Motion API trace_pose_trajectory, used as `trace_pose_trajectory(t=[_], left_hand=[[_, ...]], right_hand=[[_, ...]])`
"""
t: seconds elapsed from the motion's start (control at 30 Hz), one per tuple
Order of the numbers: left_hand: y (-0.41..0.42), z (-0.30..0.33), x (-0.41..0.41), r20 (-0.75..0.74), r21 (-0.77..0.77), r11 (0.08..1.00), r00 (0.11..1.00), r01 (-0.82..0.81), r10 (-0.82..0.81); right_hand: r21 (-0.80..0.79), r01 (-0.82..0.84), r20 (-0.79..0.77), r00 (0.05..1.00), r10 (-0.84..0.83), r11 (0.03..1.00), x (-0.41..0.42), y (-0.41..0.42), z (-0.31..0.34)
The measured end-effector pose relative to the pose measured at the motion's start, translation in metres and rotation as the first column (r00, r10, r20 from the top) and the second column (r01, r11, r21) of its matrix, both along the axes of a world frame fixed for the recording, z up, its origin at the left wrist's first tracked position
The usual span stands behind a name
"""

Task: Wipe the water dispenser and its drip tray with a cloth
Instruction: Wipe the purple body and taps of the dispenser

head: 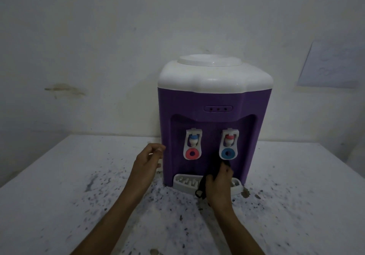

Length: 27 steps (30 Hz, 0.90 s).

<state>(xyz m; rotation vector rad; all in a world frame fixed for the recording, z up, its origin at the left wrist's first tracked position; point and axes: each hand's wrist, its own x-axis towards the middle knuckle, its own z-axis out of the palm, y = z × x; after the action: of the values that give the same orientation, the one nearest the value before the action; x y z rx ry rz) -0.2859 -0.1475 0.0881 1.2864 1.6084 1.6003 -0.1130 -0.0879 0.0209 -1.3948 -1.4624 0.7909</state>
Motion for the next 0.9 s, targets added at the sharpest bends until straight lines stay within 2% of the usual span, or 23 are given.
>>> trace_pose_trajectory(t=[0.13,0.2,0.43,0.63,0.7,0.8,0.9], left_hand=[[-0.001,-0.001,0.006,0.035,0.005,1.000,0.999,0.010,-0.011],[-0.004,0.000,0.006,0.039,0.005,1.000,0.999,0.014,-0.015],[-0.009,0.009,0.002,0.026,-0.008,1.000,0.999,0.024,-0.024],[-0.010,0.013,0.006,0.039,0.007,0.999,0.999,0.031,-0.031],[-0.009,0.014,0.006,0.036,0.010,0.999,0.999,0.031,-0.032],[-0.009,0.012,0.003,0.031,0.030,0.999,0.999,0.033,-0.034],[-0.009,0.011,-0.003,0.018,0.042,0.999,0.999,0.034,-0.034]], right_hand=[[0.169,-0.102,0.028,0.995,0.099,0.980,-0.016,-0.011,-0.001],[0.197,-0.149,0.042,0.989,0.143,0.969,-0.024,-0.013,0.000],[0.162,-0.052,-0.183,0.980,0.082,0.985,-0.023,-0.012,0.023],[0.278,-0.007,-0.191,0.980,0.063,0.961,-0.020,-0.012,0.059],[0.263,0.026,-0.224,0.974,0.035,0.965,-0.019,-0.009,0.070],[0.107,0.034,-0.474,0.880,0.021,0.994,-0.015,-0.008,0.087],[-0.009,-0.083,-0.754,0.655,0.048,0.997,-0.013,-0.006,0.098]])
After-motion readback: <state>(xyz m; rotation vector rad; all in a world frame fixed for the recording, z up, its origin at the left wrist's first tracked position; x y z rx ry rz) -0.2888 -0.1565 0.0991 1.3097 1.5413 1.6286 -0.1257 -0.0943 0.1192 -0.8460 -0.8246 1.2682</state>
